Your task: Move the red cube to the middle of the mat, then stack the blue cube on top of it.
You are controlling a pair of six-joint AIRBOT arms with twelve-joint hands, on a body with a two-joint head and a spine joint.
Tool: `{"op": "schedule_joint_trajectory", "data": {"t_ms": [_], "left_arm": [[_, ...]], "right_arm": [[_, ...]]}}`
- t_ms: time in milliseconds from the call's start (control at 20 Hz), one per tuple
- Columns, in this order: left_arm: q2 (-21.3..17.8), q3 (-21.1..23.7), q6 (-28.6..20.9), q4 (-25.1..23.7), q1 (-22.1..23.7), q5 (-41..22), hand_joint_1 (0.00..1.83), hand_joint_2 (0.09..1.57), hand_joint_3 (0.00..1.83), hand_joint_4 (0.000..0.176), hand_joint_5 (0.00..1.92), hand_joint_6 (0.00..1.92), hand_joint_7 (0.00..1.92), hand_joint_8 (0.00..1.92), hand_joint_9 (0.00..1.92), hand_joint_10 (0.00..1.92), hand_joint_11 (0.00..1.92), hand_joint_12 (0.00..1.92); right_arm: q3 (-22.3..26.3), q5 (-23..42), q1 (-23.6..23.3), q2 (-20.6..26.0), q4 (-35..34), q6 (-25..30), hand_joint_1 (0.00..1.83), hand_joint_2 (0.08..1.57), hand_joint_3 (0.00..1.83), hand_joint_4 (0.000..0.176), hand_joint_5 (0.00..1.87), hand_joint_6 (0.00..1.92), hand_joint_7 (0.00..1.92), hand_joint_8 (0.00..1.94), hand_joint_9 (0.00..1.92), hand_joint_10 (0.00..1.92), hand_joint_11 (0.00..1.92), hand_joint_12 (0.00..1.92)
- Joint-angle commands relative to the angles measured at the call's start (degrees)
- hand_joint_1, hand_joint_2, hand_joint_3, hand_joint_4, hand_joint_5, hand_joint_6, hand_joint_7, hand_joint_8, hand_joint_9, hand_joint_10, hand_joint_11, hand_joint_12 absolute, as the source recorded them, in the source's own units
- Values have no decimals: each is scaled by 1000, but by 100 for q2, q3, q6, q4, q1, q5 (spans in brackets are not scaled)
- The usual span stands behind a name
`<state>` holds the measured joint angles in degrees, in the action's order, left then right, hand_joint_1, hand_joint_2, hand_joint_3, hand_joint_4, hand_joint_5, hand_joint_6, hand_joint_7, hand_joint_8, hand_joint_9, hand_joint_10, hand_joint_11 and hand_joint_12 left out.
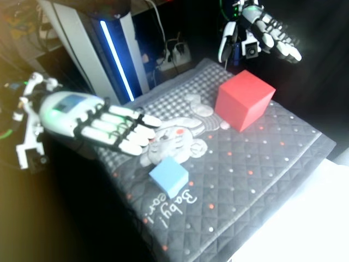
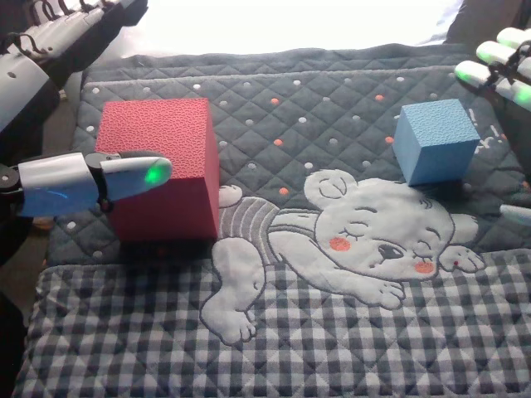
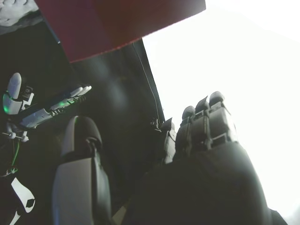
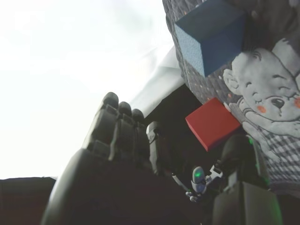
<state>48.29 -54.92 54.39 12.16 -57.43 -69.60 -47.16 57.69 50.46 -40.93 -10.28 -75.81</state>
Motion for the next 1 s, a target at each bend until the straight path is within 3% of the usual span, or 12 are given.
{"op": "schedule_joint_trajectory", "data": {"t_ms": [0, 50, 100, 250, 400, 450, 500, 700, 800, 850, 900, 950], "left_arm": [[-52, -11, -11, -17, 84, -621, 692, 999, 5, 149, 0, 0, 0, 0, 0, 0, 0, 0], [-50, -12, -11, -17, 84, -592, 689, 979, 0, 171, 0, 0, 0, 0, 0, 0, 0, 0], [-50, -12, -11, -17, 86, -554, 678, 957, 0, 175, 0, 0, 0, 0, 0, 0, 0, 0], [64, -145, -7, -81, 295, -3, 659, 936, 0, 169, 0, 0, 0, 0, 0, 0, 0, 0], [300, -370, 28, -124, 586, 740, 625, 903, 0, 159, 0, 0, 0, 0, 0, 0, 0, 0], [404, -461, 74, -87, 687, 1000, 682, 900, 0, 163, 0, 0, 0, 0, 0, 0, 0, 0], [542, -582, 100, -61, 779, 1297, 743, 895, 0, 173, 0, 0, 0, 0, 0, 0, 0, 0], [842, -860, 137, 18, 893, 2090, 965, 840, 0, 157, 0, 0, 0, 0, 0, 0, 0, 0], [861, -883, 137, 45, 888, 2161, 1026, 893, 0, 125, 0, 0, 0, 0, 0, 0, 17, 8], [860, -883, 136, 44, 882, 2155, 1131, 1011, 0, 97, 156, 42, 169, 7, 120, 72, 3, 516], [857, -878, 136, 42, 878, 2132, 1209, 1041, 0, 82, 313, 34, 276, 73, 78, 586, 0, 1049], [850, -868, 112, 39, 872, 2055, 1341, 1063, 2, 12, 436, 290, 146, 881, 15, 1227, 0, 1468]], "right_arm": [[-14, 724, -23, 12, -29, -20, 552, 1244, 10, 0, 0, 0, 0, 0, 0, 0, 0, 38], [-21, 724, -21, -3, -40, -20, 555, 1255, 0, 0, 0, 0, 0, 0, 0, 0, 0, 301], [-23, 724, -21, -13, -45, -20, 550, 1254, 0, 0, 0, 0, 0, 0, 0, 0, 0, 540], [-26, 724, -12, -38, -76, -20, 572, 1250, 0, 0, 0, 0, 0, 0, 0, 0, 0, 812], [-23, 725, 16, -39, -97, -18, 542, 1248, 0, 0, 0, 0, 0, 0, 0, 0, 0, 832], [-22, 725, 27, -43, -106, -16, 559, 1249, 0, 0, 0, 0, 0, 0, 0, 0, 0, 827], [-22, 725, 40, -53, -114, -13, 565, 1246, 1, 0, 0, 0, 0, 0, 0, 0, 0, 679], [-22, 725, 67, -62, -119, 36, 531, 1252, 0, 0, 0, 0, 0, 0, 0, 0, 0, 34], [-20, 726, 89, -62, -134, 51, 557, 1245, 0, 0, 0, 0, 0, 0, 0, 0, 0, 0], [-20, 727, 99, -62, -143, 54, 545, 1248, 0, 0, 0, 0, 0, 0, 0, 0, 0, 0], [-20, 728, 112, -65, -157, 54, 556, 1251, 0, 0, 0, 0, 0, 0, 0, 0, 0, 0], [-20, 729, 122, -78, -173, 55, 543, 1253, 1, 0, 0, 0, 0, 0, 0, 0, 0, 0]]}}
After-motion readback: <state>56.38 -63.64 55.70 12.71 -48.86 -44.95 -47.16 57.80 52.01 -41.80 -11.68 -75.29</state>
